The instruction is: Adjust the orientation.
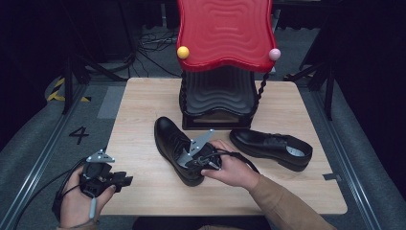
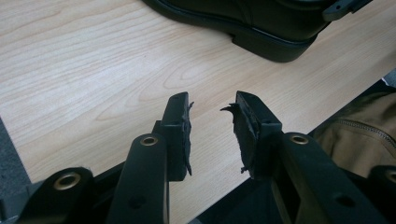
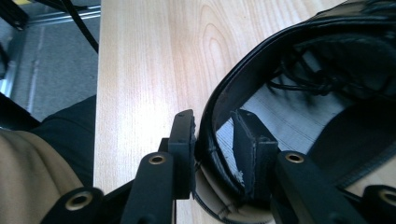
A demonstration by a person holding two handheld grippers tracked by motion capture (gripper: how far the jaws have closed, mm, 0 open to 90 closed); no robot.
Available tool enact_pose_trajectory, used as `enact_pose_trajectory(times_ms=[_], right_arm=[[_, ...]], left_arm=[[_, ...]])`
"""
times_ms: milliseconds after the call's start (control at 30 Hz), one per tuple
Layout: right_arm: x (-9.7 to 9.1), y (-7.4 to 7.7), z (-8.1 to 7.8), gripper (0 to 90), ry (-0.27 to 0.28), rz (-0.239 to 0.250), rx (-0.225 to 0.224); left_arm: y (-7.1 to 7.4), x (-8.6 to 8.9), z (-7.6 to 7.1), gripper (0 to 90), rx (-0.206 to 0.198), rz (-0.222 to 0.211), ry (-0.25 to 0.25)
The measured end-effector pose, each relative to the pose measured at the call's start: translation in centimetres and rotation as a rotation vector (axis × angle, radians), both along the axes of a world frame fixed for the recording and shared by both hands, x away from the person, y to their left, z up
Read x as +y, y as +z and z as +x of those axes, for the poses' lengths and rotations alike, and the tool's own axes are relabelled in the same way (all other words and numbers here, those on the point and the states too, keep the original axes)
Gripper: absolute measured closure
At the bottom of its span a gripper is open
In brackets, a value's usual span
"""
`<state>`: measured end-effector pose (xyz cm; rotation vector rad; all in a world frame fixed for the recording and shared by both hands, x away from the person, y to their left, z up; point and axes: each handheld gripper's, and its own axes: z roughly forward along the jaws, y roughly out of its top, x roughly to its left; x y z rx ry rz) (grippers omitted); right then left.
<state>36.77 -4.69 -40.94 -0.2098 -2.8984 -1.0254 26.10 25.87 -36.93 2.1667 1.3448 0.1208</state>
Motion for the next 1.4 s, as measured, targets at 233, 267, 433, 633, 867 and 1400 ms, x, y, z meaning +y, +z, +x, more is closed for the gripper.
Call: enact_pose_trajectory(times_ms=[233,267,433,633,867,1400], right_arm=[[1.6,-1.6,0.2,68.5,0.046,-0.057,0.007],[1.7,-1.8,0.2,69.1,0.05,-0.061,0.012],[1.7,-1.7,0.3,75.1,0.074,-0.055,0.015],[1.1,-1.3,0.2,77.3,0.076,-0.037,-0.013],[-0.9,0.7,-1.1,77.0,0.072,-0.018,-0.015],[-7.9,3.2,-6.3,76.4,0.013,-0.093,-0.035]], left_arm=[[-0.2,0.3,-0.9,65.9,0.005,0.004,0.018],[-0.1,0.4,-1.0,65.6,0.006,0.002,0.021],[-0.1,0.6,-1.0,65.6,0.003,-0.003,0.028],[0.0,0.9,-0.8,64.9,-0.006,-0.014,0.027],[0.0,0.3,0.4,64.9,-0.008,-0.015,-0.005],[0.6,-4.1,6.0,64.9,-0.023,-0.029,-0.164]])
